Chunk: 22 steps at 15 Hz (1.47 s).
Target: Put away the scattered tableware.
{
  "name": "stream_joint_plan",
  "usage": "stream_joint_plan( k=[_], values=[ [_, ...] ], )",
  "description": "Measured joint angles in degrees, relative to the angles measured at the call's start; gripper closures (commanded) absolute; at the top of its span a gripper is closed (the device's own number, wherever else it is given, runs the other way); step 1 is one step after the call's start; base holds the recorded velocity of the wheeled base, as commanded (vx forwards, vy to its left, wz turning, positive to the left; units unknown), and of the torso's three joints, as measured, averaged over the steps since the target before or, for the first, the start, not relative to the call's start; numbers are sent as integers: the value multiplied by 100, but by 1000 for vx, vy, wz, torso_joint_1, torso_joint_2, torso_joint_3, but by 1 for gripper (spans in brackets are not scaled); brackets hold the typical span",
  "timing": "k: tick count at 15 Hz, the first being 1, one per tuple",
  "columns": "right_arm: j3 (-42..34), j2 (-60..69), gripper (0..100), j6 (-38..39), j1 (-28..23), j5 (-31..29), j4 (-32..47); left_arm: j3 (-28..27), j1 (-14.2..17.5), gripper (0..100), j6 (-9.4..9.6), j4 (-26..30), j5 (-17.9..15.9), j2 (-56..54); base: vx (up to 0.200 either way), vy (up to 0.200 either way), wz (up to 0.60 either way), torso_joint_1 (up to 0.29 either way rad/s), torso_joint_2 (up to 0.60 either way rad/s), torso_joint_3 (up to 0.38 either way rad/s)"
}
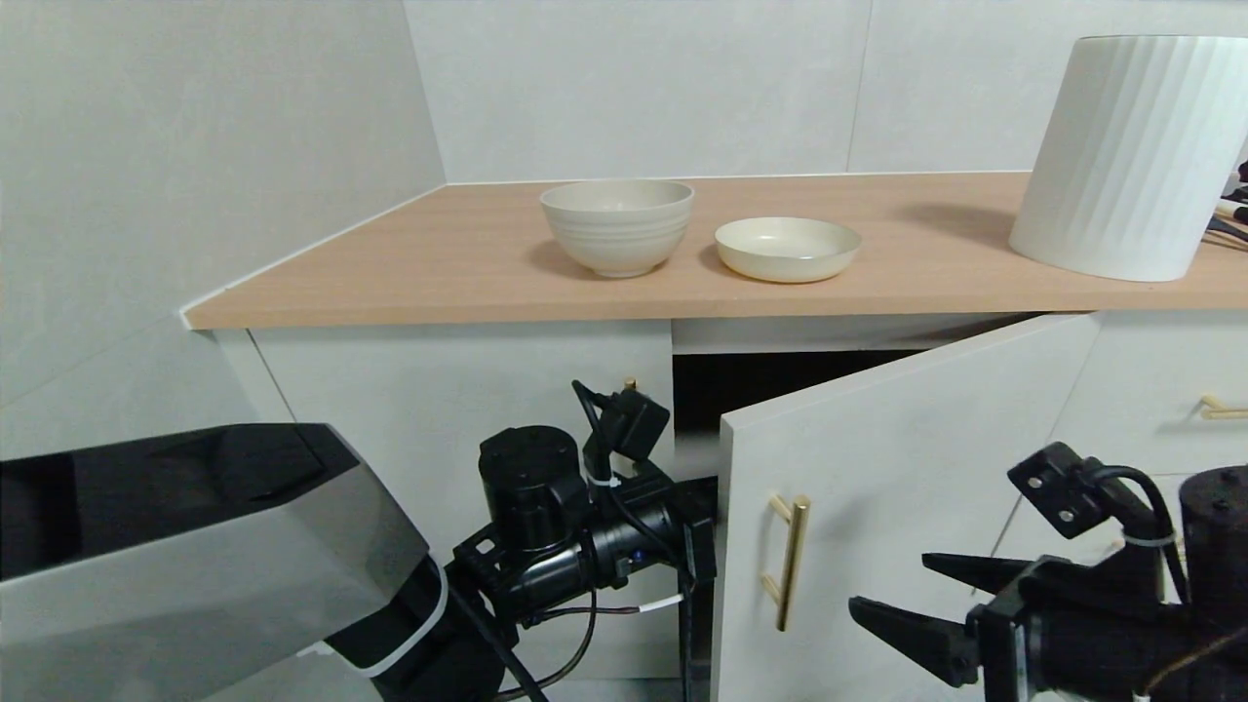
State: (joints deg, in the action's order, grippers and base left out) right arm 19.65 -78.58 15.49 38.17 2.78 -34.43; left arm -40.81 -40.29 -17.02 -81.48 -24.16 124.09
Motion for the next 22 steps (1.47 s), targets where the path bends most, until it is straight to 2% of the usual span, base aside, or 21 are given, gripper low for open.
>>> stream_joint_plan(
  k=[2, 5, 10, 14, 22],
  values=[
    [-37, 466, 0, 10, 110, -89, 394, 24, -17, 100, 0, 0, 9, 11, 0, 0, 0, 0, 0, 0],
    [-63, 744, 0, 13, 149, -100, 422, 39, -22, 100, 0, 2, 16, 22, 0, 0, 0, 0, 0, 0],
    [-67, 846, 0, 10, 162, -90, 424, 11, -17, 100, -2, 17, 30, 72, -200, 0, 0, 4, 5, 0],
    [-107, 835, 0, 5, 223, 33, 418, -33, -34, 100, 0, 13, 11, 107, 0, 0, 0, 0, 0, 0],
    [-127, 816, 0, 5, 278, 34, 427, -673, -72, 100, -2, 452, 16, 306, 0, 0, 0, 0, 0, 0]
  ],
)
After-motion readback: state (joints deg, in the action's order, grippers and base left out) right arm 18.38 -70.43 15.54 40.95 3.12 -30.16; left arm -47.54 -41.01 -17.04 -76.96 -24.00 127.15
